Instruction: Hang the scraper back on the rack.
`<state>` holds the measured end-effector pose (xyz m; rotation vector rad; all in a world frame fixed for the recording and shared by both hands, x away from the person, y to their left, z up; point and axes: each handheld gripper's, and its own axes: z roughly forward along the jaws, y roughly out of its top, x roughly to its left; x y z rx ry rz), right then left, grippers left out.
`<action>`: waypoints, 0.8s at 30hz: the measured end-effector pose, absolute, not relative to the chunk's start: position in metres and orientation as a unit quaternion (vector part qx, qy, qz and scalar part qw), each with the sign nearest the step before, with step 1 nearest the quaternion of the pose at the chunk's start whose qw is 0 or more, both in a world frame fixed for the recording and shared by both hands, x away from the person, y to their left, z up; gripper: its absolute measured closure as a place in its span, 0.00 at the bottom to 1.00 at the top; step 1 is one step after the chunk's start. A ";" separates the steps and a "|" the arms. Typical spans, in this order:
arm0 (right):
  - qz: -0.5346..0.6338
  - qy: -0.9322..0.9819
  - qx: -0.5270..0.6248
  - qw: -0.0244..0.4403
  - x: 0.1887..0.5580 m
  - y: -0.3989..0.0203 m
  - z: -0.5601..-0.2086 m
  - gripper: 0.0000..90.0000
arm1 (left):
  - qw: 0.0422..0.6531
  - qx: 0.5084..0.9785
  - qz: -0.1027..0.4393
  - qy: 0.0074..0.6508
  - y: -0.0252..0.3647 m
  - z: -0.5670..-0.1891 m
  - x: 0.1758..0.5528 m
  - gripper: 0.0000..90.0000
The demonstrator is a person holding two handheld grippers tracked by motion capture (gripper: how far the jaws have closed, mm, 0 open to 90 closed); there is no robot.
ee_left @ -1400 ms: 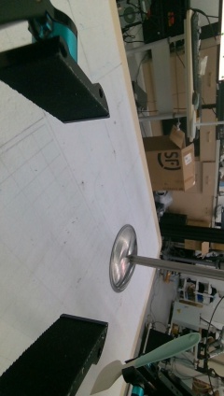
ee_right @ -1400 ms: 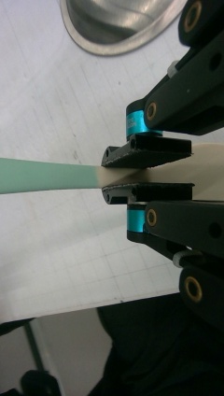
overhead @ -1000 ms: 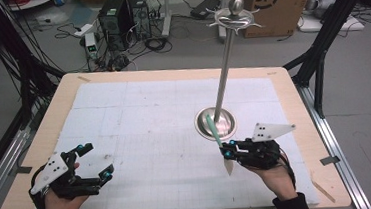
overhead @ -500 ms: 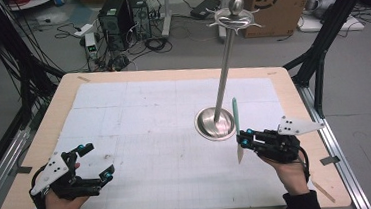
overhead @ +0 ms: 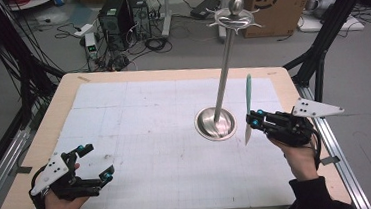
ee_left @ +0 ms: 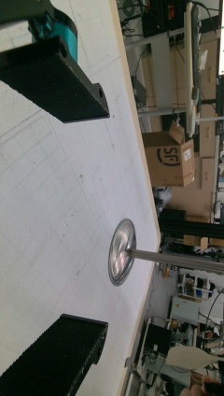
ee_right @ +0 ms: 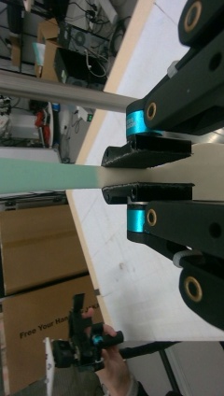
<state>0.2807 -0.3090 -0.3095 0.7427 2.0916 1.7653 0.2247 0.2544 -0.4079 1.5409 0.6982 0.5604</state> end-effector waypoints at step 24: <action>0.642 0.688 0.285 0.181 0.324 -0.328 -0.268 0.90 | 0.631 0.674 0.236 0.303 0.254 -0.409 0.225 0.02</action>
